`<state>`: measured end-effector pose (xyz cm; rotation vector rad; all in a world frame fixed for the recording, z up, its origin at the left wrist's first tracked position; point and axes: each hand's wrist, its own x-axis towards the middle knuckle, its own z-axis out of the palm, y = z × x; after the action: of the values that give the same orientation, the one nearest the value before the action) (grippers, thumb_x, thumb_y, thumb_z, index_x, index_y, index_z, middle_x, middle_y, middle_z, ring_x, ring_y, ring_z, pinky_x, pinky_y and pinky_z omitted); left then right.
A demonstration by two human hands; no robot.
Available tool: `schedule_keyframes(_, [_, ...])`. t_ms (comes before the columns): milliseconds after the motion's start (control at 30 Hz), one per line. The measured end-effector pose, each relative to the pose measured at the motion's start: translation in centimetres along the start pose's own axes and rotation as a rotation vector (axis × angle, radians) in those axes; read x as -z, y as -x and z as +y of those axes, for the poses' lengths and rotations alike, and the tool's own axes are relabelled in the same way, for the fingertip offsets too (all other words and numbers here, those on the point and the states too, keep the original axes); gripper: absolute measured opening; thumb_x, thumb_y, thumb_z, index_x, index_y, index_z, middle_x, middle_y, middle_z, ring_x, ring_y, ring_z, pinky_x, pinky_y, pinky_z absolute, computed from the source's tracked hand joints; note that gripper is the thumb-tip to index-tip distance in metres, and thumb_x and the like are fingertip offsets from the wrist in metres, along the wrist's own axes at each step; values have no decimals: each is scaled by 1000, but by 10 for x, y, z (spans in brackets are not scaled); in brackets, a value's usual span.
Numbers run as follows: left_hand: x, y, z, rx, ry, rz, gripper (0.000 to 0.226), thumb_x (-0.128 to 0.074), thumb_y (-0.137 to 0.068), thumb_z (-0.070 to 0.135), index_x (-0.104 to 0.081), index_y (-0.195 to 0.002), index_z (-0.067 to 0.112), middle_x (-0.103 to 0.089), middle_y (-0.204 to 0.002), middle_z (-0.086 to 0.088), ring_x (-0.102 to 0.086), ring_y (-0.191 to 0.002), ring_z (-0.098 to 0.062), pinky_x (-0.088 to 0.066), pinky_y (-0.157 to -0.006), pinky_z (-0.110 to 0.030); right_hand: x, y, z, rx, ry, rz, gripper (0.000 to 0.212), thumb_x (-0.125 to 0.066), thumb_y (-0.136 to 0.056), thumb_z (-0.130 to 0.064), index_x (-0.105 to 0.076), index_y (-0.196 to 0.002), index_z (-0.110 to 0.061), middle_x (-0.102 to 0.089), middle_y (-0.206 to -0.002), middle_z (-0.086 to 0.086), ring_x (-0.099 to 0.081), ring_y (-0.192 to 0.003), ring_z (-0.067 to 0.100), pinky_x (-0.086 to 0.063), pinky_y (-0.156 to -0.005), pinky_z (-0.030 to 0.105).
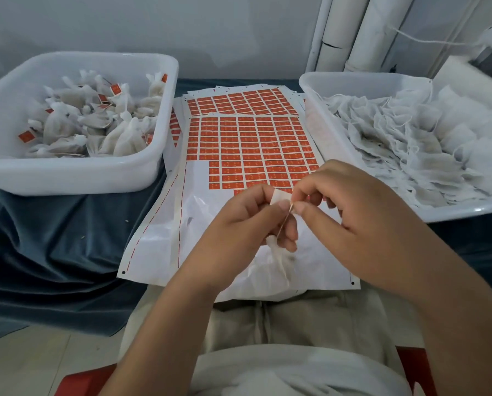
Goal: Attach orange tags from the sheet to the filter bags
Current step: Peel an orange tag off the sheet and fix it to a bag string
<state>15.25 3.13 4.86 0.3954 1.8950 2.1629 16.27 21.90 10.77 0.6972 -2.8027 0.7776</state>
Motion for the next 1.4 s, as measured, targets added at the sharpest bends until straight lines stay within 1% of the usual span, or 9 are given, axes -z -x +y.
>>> schedule_keyframes(267, [6, 1, 3, -27, -348, 35, 37, -53, -108, 27, -64, -73, 19, -63, -65, 5, -56, -61, -7, -49, -67, -17, 1, 3, -3, 18, 110, 48, 11, -49, -102, -23, -60, -99, -24, -58, -103, -13, -56, -95, 13, -47, -81, 34])
schedule_keyframes(500, [11, 3, 8, -96, -450, -32, 36, -55, -108, 23, -57, -72, 21, -50, -62, 10, -45, -56, -8, -43, -58, -21, 3, 2, 5, 0, 165, -25, 10, -49, -104, -27, -57, -97, -30, -59, -89, -14, -55, -82, 9, -47, -70, 33])
schedule_keyframes(667, [18, 5, 7, -114, -638, -84, 32, -55, -107, 30, -61, -83, 10, -54, -70, -7, -48, -61, -22, -45, -59, -34, -1, -1, 9, 23, 226, -71, 10, -51, -104, -30, -57, -96, -31, -58, -87, -16, -51, -80, 9, -40, -66, 24])
schedule_keyframes(867, [23, 8, 10, -205, -805, -125, 33, -51, -105, 44, -62, -84, 20, -52, -66, 3, -47, -58, -14, -40, -55, -20, -6, -5, 13, 34, 239, -132, 14, -47, -104, -34, -60, -99, -32, -60, -90, -18, -52, -82, 8, -33, -66, 14])
schedule_keyframes(967, [26, 7, 10, -100, -622, -115, 53, -42, -106, 56, -54, -78, 13, -43, -65, 6, -40, -57, -7, -39, -56, -16, -7, -5, 15, 50, 222, -130, 18, -44, -103, -37, -61, -101, -32, -63, -94, -17, -55, -83, 10, -40, -68, 25])
schedule_keyframes(1033, [27, 3, 9, 47, -439, -18, 55, -35, -108, 56, -59, -71, 24, -46, -63, 7, -41, -55, -6, -41, -60, -14, -7, -5, 17, 67, 221, -95, 17, -45, -103, -36, -61, -100, -31, -64, -94, -16, -56, -82, 12, -43, -68, 28])
schedule_keyframes(1133, [26, -3, 2, 211, -358, 109, 55, -40, -109, 49, -66, -63, 34, -55, -62, 8, -47, -55, -5, -44, -75, -28, -8, -6, 18, 111, 249, -2, 14, -50, -103, -29, -62, -96, -27, -58, -85, -15, -52, -78, 14, -39, -64, 29])
schedule_keyframes(1300, [36, -8, -7, 301, 253, 10, 21, -65, -92, 40, -82, -96, 29, -58, -66, -4, -45, -51, -10, -48, -61, -25, -12, -8, 16, 186, 297, 115, 17, -51, -106, -19, -64, -94, -20, -60, -83, -8, -50, -77, 19, -37, -66, 32])
schedule_keyframes(1400, [42, -11, -13, 363, 376, -69, 25, -77, -84, 36, -79, -102, 19, -62, -66, -3, -46, -48, -8, -46, -55, -21, -14, -9, 16, 225, 295, 137, 17, -52, -104, -21, -66, -95, -17, -63, -84, -5, -53, -79, 20, -42, -68, 35])
